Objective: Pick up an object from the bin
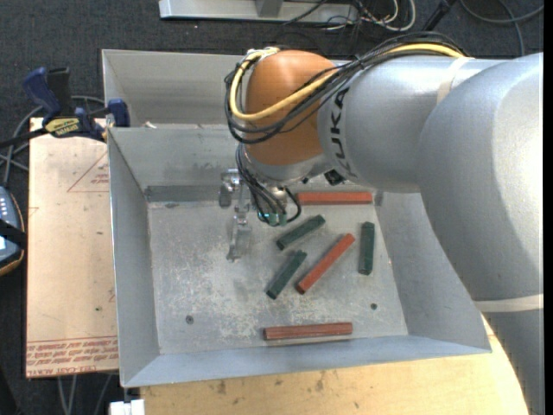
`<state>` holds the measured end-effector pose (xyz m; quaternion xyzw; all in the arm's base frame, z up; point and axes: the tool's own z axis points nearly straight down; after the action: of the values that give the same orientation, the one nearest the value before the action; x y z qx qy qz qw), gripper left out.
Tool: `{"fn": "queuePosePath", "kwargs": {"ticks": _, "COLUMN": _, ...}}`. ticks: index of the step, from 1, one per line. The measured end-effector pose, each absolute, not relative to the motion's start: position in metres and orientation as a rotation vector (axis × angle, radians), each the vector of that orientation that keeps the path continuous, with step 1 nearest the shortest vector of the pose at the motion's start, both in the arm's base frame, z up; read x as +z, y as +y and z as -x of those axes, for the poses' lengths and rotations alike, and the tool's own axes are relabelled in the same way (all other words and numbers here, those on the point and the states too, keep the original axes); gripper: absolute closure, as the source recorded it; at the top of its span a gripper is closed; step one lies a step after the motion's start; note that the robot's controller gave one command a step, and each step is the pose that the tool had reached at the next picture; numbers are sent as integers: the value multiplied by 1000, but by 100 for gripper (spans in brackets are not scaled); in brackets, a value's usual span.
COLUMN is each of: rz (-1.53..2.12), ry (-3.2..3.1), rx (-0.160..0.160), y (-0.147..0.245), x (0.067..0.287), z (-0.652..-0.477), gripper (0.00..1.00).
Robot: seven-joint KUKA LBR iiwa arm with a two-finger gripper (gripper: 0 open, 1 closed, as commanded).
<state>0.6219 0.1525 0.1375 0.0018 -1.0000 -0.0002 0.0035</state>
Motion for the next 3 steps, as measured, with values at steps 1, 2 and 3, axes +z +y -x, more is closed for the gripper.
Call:
{"fn": "queuePosePath", "kwargs": {"ticks": 1, "rz": -301, "ry": -3123, "rx": 3, "y": 81, "x": 75, "z": -627, "gripper": 0}}
{"fn": "queuePosePath", "kwargs": {"ticks": 2, "rz": -589, "ry": -3093, "rx": 4, "y": 9, "x": 149, "z": -619, "gripper": 0}}
{"fn": "queuePosePath", "kwargs": {"ticks": 3, "rz": -1512, "ry": -2756, "rx": -3, "y": 1, "x": 70, "z": -653, "gripper": 0}}
